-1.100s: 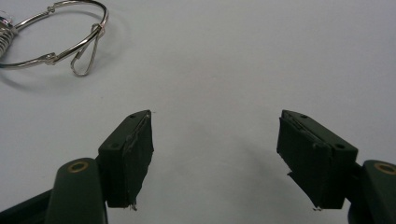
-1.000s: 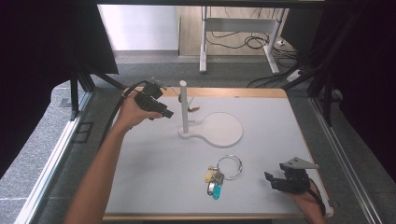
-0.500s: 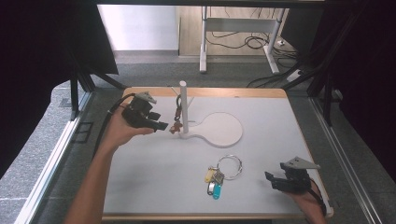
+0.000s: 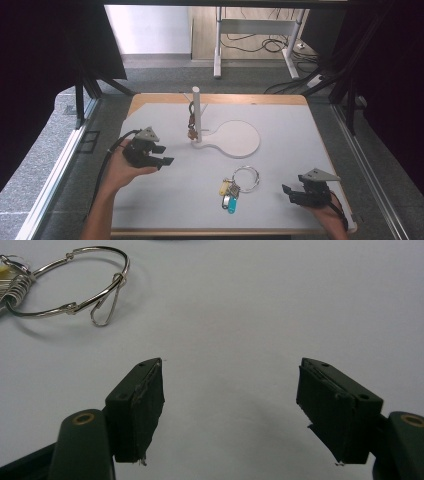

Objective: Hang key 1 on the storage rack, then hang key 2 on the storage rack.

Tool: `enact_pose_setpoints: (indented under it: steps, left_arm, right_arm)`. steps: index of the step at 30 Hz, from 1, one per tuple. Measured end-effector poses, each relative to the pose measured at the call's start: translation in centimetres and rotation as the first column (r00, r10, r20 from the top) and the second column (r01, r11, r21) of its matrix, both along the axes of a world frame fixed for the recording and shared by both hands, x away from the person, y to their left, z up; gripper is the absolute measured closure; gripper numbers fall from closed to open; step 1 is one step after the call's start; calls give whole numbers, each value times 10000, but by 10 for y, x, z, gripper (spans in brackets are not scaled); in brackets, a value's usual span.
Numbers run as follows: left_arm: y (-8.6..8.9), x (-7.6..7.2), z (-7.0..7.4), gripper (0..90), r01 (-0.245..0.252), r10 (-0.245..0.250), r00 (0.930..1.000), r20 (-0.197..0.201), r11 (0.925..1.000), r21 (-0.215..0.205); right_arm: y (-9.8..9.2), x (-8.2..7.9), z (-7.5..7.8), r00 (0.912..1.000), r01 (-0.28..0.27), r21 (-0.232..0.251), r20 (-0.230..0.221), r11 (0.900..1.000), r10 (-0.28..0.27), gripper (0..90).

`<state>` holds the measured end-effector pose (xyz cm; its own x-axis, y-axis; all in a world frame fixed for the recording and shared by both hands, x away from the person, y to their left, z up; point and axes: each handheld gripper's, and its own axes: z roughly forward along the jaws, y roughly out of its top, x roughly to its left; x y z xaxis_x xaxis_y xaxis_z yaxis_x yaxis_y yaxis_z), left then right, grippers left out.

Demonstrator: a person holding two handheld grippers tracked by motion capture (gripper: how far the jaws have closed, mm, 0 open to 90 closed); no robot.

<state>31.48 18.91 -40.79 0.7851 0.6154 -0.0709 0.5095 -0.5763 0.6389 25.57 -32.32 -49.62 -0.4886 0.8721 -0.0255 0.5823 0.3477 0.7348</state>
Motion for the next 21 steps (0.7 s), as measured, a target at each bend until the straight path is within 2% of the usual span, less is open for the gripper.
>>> enact_pose_setpoints:
  steps: [6,15,20,21]
  left_arm:
    - [5,-11,-21,467,-151,150,9996,-227,9999,-55]
    - [7,-17,-38,441,-295,289,9986,-435,9995,-130]
    - [9,-19,-40,426,-324,320,9982,-508,9995,-67]
    - [9,-19,-41,426,-356,351,9980,-517,9993,-88]
  right_arm:
    - [0,1,0,10000,-4,2,-37,10000,4,272]
    - [2,2,3,9999,43,-11,91,10000,-43,272]
    - [7,5,16,9994,-113,-34,332,9999,114,276]
    - [10,8,26,9987,-274,-149,415,9995,280,287]
